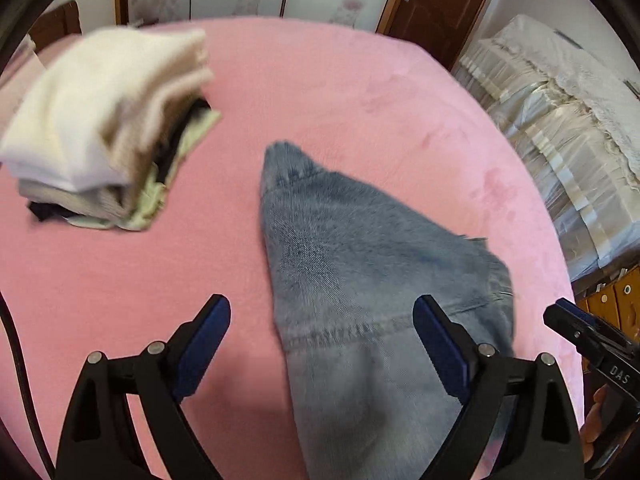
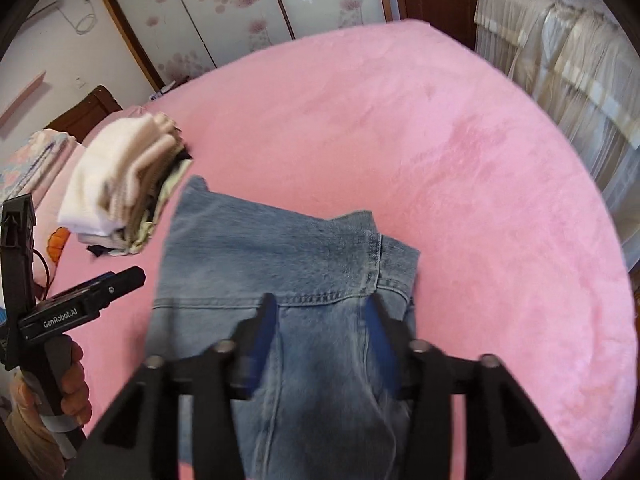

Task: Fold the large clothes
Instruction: 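Fold the jeans in half with the right gripper and release, then grasp the folded jeans with both grippers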

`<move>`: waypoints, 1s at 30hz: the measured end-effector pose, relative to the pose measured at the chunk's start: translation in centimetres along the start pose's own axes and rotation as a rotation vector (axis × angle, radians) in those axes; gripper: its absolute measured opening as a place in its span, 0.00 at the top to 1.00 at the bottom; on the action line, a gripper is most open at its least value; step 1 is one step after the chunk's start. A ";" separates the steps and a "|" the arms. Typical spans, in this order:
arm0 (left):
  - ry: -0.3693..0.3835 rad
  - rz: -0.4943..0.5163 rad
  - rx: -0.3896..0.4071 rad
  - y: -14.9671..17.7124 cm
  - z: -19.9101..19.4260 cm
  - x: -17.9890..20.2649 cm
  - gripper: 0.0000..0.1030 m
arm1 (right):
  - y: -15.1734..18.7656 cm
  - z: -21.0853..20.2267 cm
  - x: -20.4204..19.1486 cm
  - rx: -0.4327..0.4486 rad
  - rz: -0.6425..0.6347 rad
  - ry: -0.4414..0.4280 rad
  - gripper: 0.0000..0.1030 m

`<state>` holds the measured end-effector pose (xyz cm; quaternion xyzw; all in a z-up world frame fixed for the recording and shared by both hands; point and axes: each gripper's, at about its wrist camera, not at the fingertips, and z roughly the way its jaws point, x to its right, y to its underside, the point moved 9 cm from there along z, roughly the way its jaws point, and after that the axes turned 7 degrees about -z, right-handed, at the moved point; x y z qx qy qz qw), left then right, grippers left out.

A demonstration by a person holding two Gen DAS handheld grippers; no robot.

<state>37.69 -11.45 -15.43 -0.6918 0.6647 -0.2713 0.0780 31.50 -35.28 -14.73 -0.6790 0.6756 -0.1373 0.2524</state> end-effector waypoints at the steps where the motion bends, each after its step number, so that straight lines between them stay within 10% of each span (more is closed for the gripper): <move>1: -0.009 0.012 0.013 0.1 -1.0 0.2 0.11 | 0.1 -0.9 -0.4 -0.001 -0.006 0.005 0.47; 12: -0.023 0.135 0.067 3.0 -9.4 3.9 0.10 | 2.4 -7.6 -1.3 -0.007 -0.074 0.067 0.42; 30: 0.054 0.091 -0.072 8.0 -6.2 5.0 0.10 | 5.2 -7.6 -2.5 -0.039 -0.110 0.039 0.40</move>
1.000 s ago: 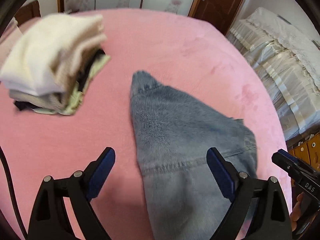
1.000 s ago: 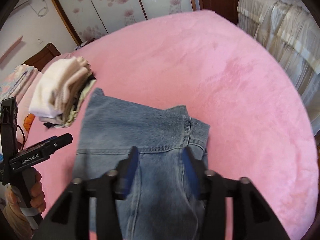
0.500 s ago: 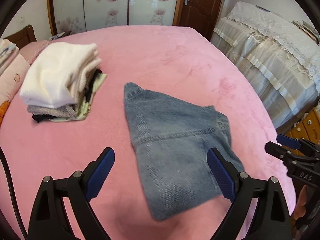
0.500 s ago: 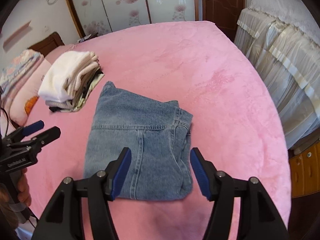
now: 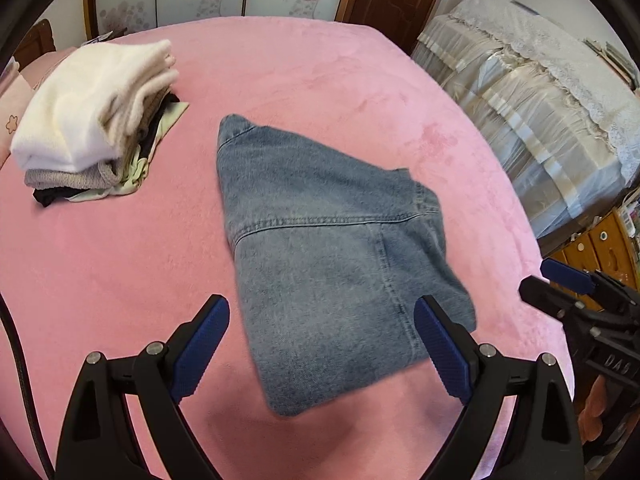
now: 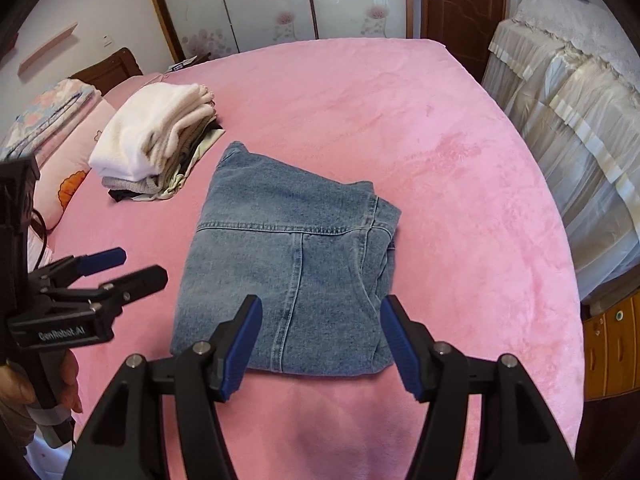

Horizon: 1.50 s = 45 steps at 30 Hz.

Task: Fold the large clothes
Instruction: 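Grasp the folded jeans with both grippers, then lift the folded jeans with both grippers and place them on the clothes stack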

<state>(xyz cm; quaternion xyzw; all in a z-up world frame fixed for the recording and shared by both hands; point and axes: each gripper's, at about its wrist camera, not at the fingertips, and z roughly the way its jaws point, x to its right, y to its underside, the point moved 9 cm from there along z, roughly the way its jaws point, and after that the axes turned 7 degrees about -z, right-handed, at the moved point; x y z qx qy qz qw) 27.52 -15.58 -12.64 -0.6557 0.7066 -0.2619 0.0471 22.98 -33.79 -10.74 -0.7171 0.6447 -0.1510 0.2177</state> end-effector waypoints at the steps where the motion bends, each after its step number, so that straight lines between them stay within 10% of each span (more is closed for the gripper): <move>1: -0.002 -0.003 -0.009 0.0 0.5 -0.2 0.10 | 0.0 0.4 0.4 -0.010 0.018 -0.014 0.40; 7: 0.029 -0.063 -0.087 0.1 3.7 -1.3 0.10 | 0.0 4.0 3.0 -0.049 0.108 -0.102 0.07; 27: 0.243 -0.241 -0.338 2.7 16.6 -6.0 0.00 | 2.5 17.9 5.4 -0.305 0.248 -0.368 0.07; 35: 0.330 -0.267 -0.337 2.3 18.0 -5.3 0.00 | 1.6 19.3 4.4 -0.262 0.308 -0.618 0.05; 45: 0.352 -0.244 -0.366 2.5 19.0 -4.7 0.00 | 1.3 21.8 2.2 -0.320 0.195 -0.514 0.00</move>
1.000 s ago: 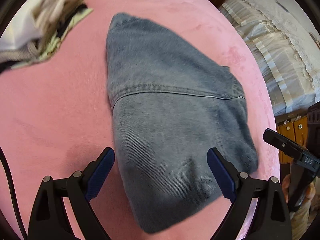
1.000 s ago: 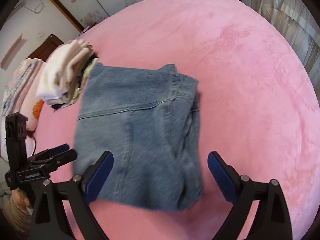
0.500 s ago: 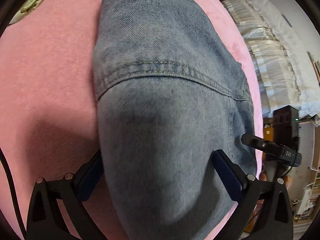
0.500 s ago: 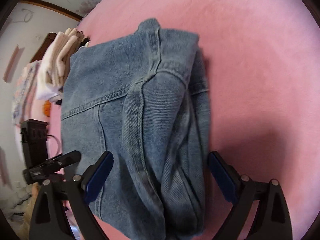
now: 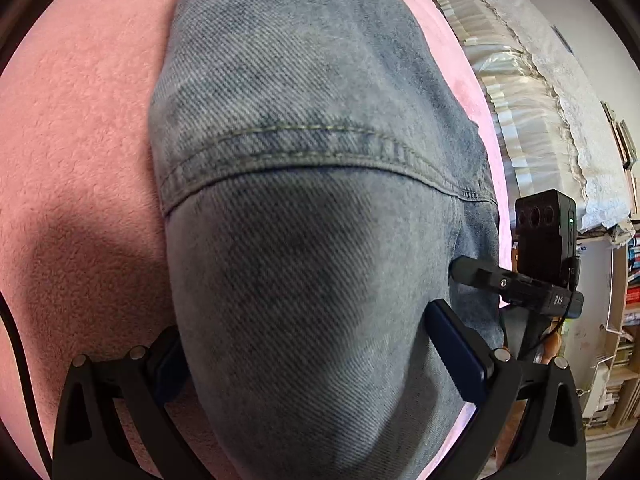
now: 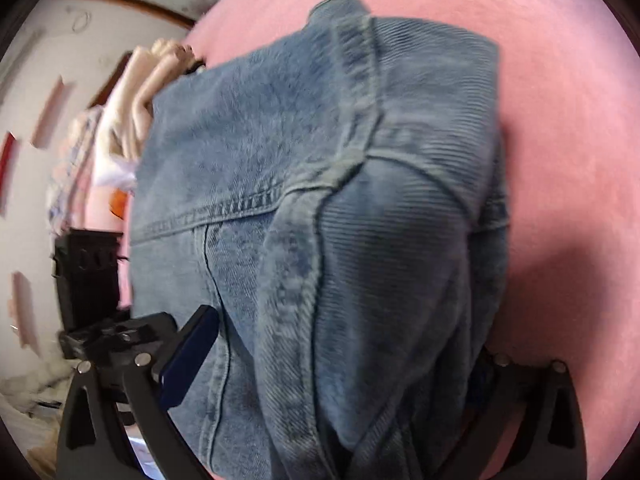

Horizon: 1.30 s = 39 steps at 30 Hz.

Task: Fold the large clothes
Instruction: 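Lift the folded jeans with both grippers and place them on the clothes stack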

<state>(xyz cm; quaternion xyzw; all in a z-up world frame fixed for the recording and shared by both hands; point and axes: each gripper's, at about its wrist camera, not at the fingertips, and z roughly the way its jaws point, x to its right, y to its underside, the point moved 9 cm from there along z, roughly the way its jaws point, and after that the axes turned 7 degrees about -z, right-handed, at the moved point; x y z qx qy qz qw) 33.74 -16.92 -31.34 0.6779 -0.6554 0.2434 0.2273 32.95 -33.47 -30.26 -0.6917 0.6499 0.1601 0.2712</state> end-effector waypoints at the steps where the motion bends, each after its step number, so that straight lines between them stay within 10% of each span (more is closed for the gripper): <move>1: -0.006 -0.001 0.002 0.0 -0.1 0.0 0.00 | 0.0 0.0 -0.1 0.002 -0.008 0.004 0.00; 9: -0.163 0.068 0.077 0.4 -1.5 2.5 0.40 | 0.6 -3.2 -0.9 0.117 0.047 -0.004 0.64; 13: -0.227 0.189 0.113 1.4 -4.0 5.1 0.63 | 1.8 -5.3 -6.1 0.189 -0.027 0.000 0.70; 22: -0.326 0.369 0.203 1.7 -19.3 5.0 0.65 | 3.2 -6.3 -19.3 0.286 -0.071 -0.047 0.72; 33: -0.396 0.409 0.364 -15.8 -41.7 1.8 0.64 | -15.0 -6.2 -39.9 0.446 -0.233 -0.166 0.73; 39: -0.435 0.378 0.421 -28.8 -44.1 -4.2 0.61 | -28.0 1.5 -43.6 0.505 -0.221 -0.183 0.72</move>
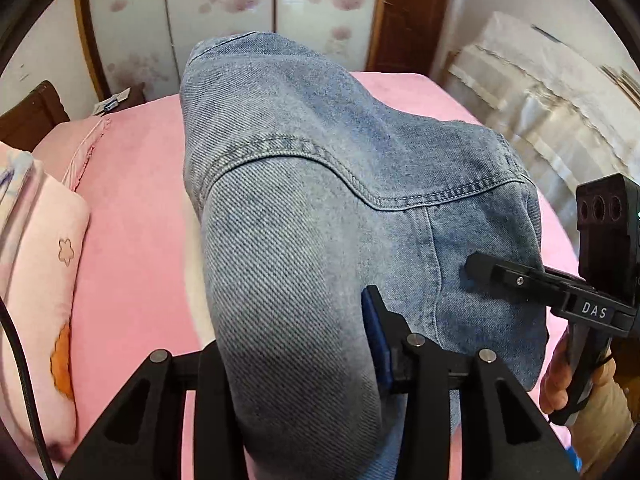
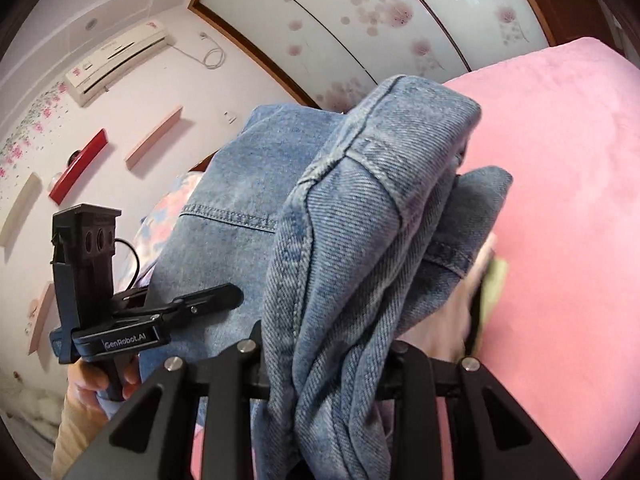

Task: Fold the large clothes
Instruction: 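Lift the folded jeans with both grippers and place them on the clothes stack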

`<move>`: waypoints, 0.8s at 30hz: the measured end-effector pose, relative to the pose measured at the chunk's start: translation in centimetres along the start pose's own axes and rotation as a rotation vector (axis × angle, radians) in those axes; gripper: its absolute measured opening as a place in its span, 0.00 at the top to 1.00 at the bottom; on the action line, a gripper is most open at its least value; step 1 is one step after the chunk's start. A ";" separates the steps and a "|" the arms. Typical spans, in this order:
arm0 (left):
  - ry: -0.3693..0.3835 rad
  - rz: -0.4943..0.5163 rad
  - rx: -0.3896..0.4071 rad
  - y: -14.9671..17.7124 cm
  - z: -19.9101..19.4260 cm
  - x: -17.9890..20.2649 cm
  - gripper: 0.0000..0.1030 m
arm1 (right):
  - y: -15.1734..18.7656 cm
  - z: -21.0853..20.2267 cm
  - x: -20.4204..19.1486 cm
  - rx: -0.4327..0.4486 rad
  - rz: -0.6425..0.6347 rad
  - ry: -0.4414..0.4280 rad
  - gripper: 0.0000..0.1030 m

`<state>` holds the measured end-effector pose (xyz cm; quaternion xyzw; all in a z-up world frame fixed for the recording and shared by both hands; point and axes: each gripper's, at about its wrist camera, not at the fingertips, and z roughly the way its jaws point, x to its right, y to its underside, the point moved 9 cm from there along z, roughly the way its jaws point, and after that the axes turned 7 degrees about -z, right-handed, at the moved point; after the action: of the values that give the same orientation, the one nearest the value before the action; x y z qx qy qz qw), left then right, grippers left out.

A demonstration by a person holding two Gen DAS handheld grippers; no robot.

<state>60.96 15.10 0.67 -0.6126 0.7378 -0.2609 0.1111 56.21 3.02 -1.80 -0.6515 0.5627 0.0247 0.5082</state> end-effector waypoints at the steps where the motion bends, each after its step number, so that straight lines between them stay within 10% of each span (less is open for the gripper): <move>1: -0.004 -0.018 -0.005 -0.7 1.5 -1.5 0.60 | -0.3 1.6 0.8 -0.005 0.009 0.003 0.72; 4: -0.064 -0.070 -0.031 -1.4 7.9 -6.2 0.56 | 0.8 7.5 4.8 -0.031 0.054 0.032 0.72; 10: -0.163 -0.198 0.122 -0.7 13.8 -10.6 0.07 | 3.4 12.0 10.8 -0.042 0.008 0.123 0.67; 18: -0.244 -0.280 0.355 0.3 6.7 -11.9 0.05 | 2.8 6.9 8.3 -0.124 -0.147 0.353 0.52; 24: -0.288 -0.268 0.370 2.4 4.2 -9.7 0.10 | 1.2 2.7 3.8 0.075 -0.373 0.469 0.52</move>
<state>63.14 23.67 -5.63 -0.7048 0.5663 -0.3140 0.2897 58.10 2.36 -6.17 -0.7122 0.5360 -0.2412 0.3838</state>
